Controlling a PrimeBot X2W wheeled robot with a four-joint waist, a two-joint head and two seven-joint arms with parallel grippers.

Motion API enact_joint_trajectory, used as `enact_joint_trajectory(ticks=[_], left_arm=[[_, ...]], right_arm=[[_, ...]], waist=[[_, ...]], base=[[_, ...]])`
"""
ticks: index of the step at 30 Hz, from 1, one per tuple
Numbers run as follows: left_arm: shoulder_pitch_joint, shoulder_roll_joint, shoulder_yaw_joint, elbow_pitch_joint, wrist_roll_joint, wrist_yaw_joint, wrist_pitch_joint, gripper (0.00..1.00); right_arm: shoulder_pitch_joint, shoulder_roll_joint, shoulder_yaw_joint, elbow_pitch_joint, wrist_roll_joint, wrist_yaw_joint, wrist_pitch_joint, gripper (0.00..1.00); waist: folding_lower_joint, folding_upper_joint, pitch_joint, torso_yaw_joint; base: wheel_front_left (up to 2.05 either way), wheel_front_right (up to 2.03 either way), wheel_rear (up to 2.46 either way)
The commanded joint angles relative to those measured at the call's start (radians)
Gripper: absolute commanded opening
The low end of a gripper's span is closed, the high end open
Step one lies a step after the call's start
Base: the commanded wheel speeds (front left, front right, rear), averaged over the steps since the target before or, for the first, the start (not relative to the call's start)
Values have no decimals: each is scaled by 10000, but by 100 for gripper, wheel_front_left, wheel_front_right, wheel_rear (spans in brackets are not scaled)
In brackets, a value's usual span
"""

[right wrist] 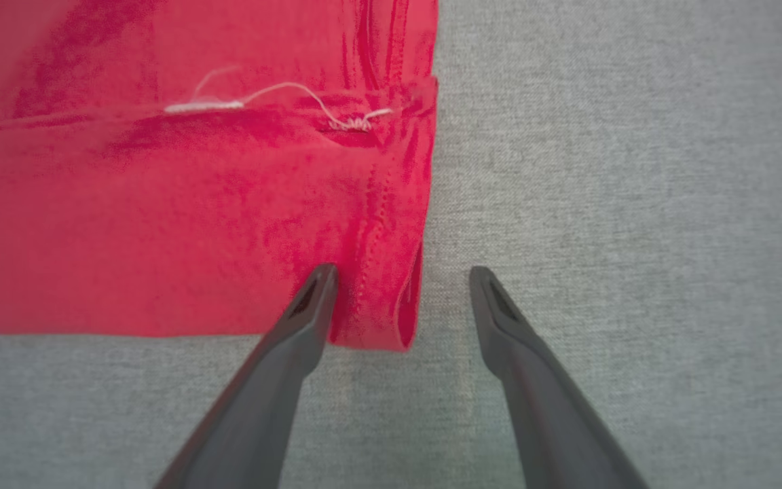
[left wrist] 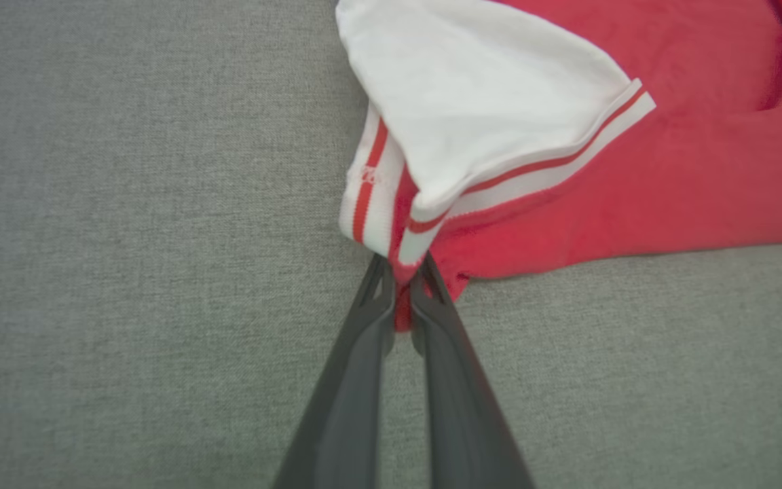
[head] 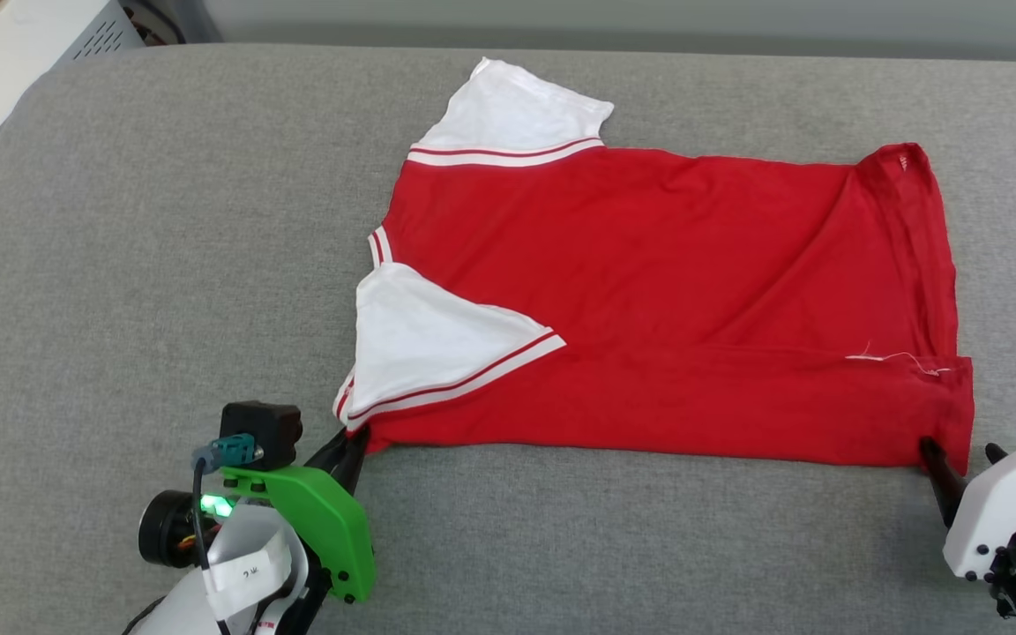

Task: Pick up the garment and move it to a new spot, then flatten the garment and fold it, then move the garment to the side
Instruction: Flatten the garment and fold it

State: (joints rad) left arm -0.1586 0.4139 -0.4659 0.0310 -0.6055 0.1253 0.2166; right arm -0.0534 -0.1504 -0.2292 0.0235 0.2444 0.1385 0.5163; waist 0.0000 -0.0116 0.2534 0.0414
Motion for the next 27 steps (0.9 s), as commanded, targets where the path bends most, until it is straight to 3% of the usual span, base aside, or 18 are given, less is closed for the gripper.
enact_joint_trajectory(ticks=[1, 6, 7, 8, 9, 19, 27], left_arm=[[158, 86, 27, -164, 51, 82, 37, 0], [163, 164, 7, -591, 87, 174, 148, 0], [173, 184, -1, -632, 88, 182, 173, 0], [180, 198, -7, -657, 87, 184, 186, 0], [186, 217, -16, -671, 86, 182, 199, 0], [569, 512, 10, -490, -63, 237, 399, 0], [1298, 650, -17, -692, -407, 388, 716, 0]], right_arm=[[-245, -28, -8, 194, -89, -78, 20, 100], [-545, -35, 21, 848, -204, -78, 43, 100], [-586, -38, 49, 972, -232, -78, 67, 47], [-620, -34, 59, 1043, -246, -78, 70, 28], [-655, -32, 69, 1109, -262, -78, 50, 0], [-638, -161, 90, 982, -266, -78, -147, 0], [84, -222, -135, 221, -54, -78, 481, 0]], waist=[[0, 116, 140, 120], [0, 116, 301, 207], [0, 116, 328, 213], [0, 116, 347, 220], [0, 116, 357, 229], [0, 116, -274, 193], [0, 116, -996, 215]], base=[[0, 0, 0], [0, 0, 0], [0, 0, 0], [0, 0, 0], [0, 0, 0], [0, 0, 0], [0, 0, 0]])
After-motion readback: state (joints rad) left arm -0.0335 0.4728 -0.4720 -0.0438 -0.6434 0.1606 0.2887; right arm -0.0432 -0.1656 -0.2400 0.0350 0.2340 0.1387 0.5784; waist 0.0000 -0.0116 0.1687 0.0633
